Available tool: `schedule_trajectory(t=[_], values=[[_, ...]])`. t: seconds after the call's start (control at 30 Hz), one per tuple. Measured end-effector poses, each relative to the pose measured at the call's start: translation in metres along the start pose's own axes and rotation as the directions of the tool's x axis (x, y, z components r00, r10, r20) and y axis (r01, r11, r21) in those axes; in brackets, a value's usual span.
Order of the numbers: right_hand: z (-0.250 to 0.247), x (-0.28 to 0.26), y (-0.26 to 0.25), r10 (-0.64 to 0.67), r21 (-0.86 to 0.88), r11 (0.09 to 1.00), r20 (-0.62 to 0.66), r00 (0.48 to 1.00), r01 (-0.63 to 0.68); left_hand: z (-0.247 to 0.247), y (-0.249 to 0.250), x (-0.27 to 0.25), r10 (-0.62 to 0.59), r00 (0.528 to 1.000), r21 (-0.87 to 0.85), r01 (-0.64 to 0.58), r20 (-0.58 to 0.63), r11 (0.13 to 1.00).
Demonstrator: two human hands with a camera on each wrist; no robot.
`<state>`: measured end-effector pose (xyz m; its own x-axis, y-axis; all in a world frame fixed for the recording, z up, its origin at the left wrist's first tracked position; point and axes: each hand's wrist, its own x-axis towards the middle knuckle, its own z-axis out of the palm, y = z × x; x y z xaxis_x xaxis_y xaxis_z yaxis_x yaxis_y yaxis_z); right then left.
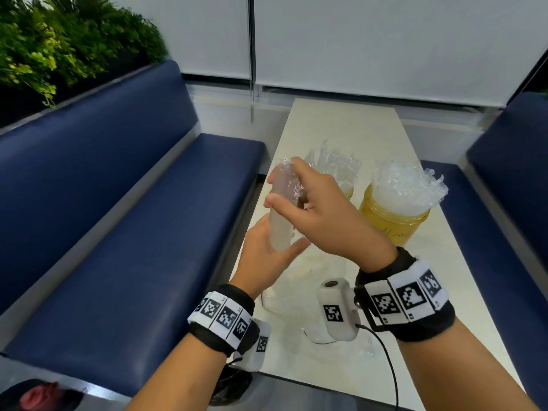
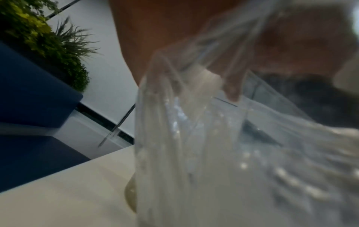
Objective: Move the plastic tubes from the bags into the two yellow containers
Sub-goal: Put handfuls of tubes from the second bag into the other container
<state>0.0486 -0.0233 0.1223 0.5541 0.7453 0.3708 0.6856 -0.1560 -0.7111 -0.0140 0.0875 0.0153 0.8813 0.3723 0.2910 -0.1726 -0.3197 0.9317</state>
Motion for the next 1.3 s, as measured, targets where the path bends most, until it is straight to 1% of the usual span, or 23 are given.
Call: schedule_trajectory(t=[0.07, 0.1, 0.13, 0.2, 0.23, 0.3, 0.37, 0.4, 0.43, 0.5, 0.57, 0.63, 0.67, 0.73, 0.83, 0.93, 1.03, 1.13, 1.17, 1.2, 1.3], values=[[0.006, 0.002, 0.003, 0.042, 0.086, 0.996, -0.093, 0.995, -0.034, 0.002, 0.003, 0.004, -0.006, 0.999, -0.009, 0.005, -0.049, 1.000], [0.009, 0.002, 0.007, 0.078, 0.106, 0.992, -0.105, 0.991, -0.066, 0.002, 0.004, 0.005, -0.005, 0.998, 0.002, 0.005, -0.057, 1.000], [0.013, 0.003, 0.011, 0.100, 0.089, 0.992, -0.095, 0.991, -0.091, 0.002, 0.005, 0.006, -0.001, 0.998, 0.010, 0.002, -0.058, 1.000], [0.021, 0.002, 0.019, 0.112, -0.020, 0.993, -0.057, 0.992, -0.113, 0.002, 0.006, 0.007, -0.012, 0.998, 0.015, 0.012, -0.057, 1.000], [0.023, 0.003, 0.021, 0.114, -0.064, 0.991, -0.051, 0.992, -0.117, 0.002, 0.005, 0.007, -0.029, 0.998, 0.013, 0.030, -0.056, 0.999], [0.018, 0.009, 0.019, 0.099, -0.091, 0.990, -0.054, 0.994, -0.104, 0.002, 0.000, 0.006, -0.061, 0.997, 0.024, 0.063, -0.056, 0.998], [0.001, 0.021, 0.009, 0.066, -0.036, 0.997, -0.116, 0.991, -0.070, -0.001, -0.008, 0.004, -0.088, 0.992, 0.100, 0.096, -0.087, 0.990], [-0.011, 0.029, 0.005, 0.054, 0.018, 0.999, -0.182, 0.982, -0.051, -0.003, -0.012, 0.004, -0.105, 0.989, 0.131, 0.118, -0.106, 0.984], [-0.026, 0.038, 0.000, 0.043, 0.066, 0.997, -0.266, 0.963, -0.026, -0.005, -0.015, 0.004, -0.115, 0.987, 0.141, 0.131, -0.116, 0.981], [-0.056, 0.056, -0.005, 0.011, 0.096, 0.995, -0.429, 0.903, 0.033, -0.010, -0.017, 0.004, -0.125, 0.986, 0.137, 0.141, -0.114, 0.981], [-0.080, 0.075, 0.001, -0.025, 0.035, 0.998, -0.551, 0.834, 0.054, -0.016, -0.018, 0.004, -0.140, 0.983, 0.141, 0.155, -0.116, 0.978], [-0.094, 0.093, 0.020, -0.041, -0.074, 0.997, -0.615, 0.788, -0.005, -0.020, -0.018, 0.005, -0.153, 0.982, 0.137, 0.167, -0.110, 0.976], [-0.097, 0.103, 0.035, -0.033, -0.120, 0.991, -0.629, 0.777, -0.055, -0.021, -0.017, 0.005, -0.155, 0.982, 0.132, 0.168, -0.104, 0.977], [-0.097, 0.117, 0.064, 0.012, -0.189, 0.967, -0.631, 0.775, -0.170, -0.022, -0.015, 0.006, -0.149, 0.984, 0.125, 0.160, -0.095, 0.979], [-0.086, 0.128, 0.105, 0.089, -0.225, 0.937, -0.587, 0.805, -0.268, -0.025, -0.014, 0.007, -0.126, 0.988, 0.129, 0.138, -0.094, 0.982], [-0.069, 0.128, 0.132, 0.171, -0.240, 0.912, -0.514, 0.841, -0.333, -0.027, -0.015, 0.010, -0.116, 0.989, 0.127, 0.127, -0.095, 0.984], [-0.052, 0.127, 0.155, 0.261, -0.274, 0.868, -0.457, 0.850, -0.414, -0.029, -0.017, 0.011, -0.122, 0.988, 0.124, 0.133, -0.094, 0.983], [-0.042, 0.119, 0.166, 0.386, -0.305, 0.789, -0.431, 0.816, -0.534, -0.029, -0.018, 0.013, -0.121, 0.989, 0.129, 0.132, -0.089, 0.983], [-0.040, 0.117, 0.168, 0.392, -0.305, 0.777, -0.449, 0.803, -0.550, -0.029, -0.019, 0.013, -0.120, 0.989, 0.127, 0.130, -0.086, 0.983], [-0.038, 0.115, 0.168, 0.375, -0.296, 0.781, -0.482, 0.792, -0.550, -0.029, -0.019, 0.014, -0.120, 0.989, 0.119, 0.130, -0.085, 0.984], [-0.038, 0.111, 0.167, 0.245, -0.216, 0.862, -0.616, 0.749, -0.459, -0.029, -0.020, 0.015, -0.128, 0.989, 0.109, 0.136, -0.078, 0.985]])
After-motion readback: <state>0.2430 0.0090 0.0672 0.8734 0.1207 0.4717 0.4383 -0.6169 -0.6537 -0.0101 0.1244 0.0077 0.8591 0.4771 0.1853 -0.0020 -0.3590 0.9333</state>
